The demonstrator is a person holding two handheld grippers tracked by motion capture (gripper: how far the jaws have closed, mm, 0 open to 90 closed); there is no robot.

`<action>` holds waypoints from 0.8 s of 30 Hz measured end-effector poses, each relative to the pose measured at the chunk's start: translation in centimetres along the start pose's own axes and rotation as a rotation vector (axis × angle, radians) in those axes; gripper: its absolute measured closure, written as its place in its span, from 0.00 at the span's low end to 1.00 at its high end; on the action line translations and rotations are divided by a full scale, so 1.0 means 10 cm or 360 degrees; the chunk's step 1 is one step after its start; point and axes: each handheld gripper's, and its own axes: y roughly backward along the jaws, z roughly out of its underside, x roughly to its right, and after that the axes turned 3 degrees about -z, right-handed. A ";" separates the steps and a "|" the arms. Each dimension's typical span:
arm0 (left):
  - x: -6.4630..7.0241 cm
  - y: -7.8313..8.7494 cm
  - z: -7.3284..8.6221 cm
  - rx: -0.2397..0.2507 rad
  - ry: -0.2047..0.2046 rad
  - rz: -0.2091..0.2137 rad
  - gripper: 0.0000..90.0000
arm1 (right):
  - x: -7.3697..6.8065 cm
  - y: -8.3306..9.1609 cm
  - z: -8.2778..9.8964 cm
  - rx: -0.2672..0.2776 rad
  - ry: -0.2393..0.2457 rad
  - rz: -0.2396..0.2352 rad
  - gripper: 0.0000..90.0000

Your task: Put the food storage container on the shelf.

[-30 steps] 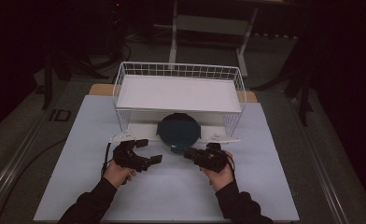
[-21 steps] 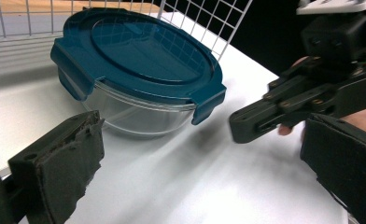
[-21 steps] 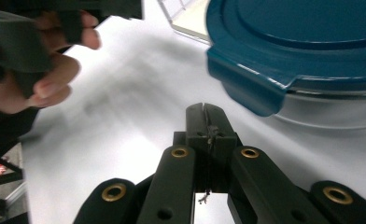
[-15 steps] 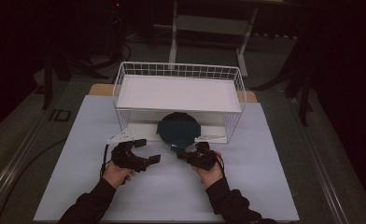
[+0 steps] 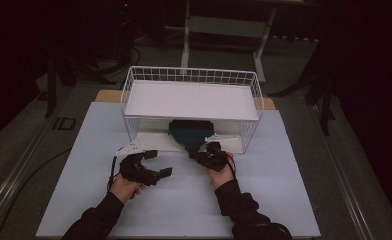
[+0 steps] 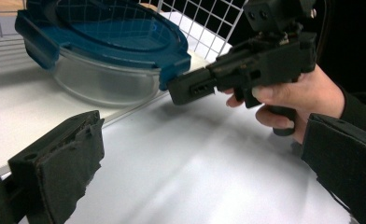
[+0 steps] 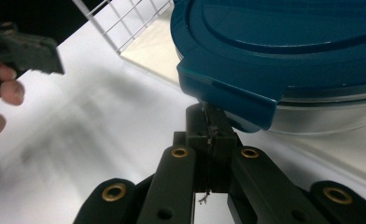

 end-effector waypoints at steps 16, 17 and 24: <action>0.01 -0.01 0.02 -0.0006 -0.0013 0.0014 0.00 | 0.09 -0.08 -0.12 0.0022 -0.0029 0.0070 1.00; 0.02 -0.01 0.02 -0.0012 -0.0017 0.0010 0.00 | 0.09 -0.09 -0.12 0.0021 -0.0030 0.0063 1.00; 0.04 0.02 0.01 -0.0006 -0.0031 0.0008 0.00 | 0.00 -0.03 -0.10 0.0034 -0.0015 0.0025 0.93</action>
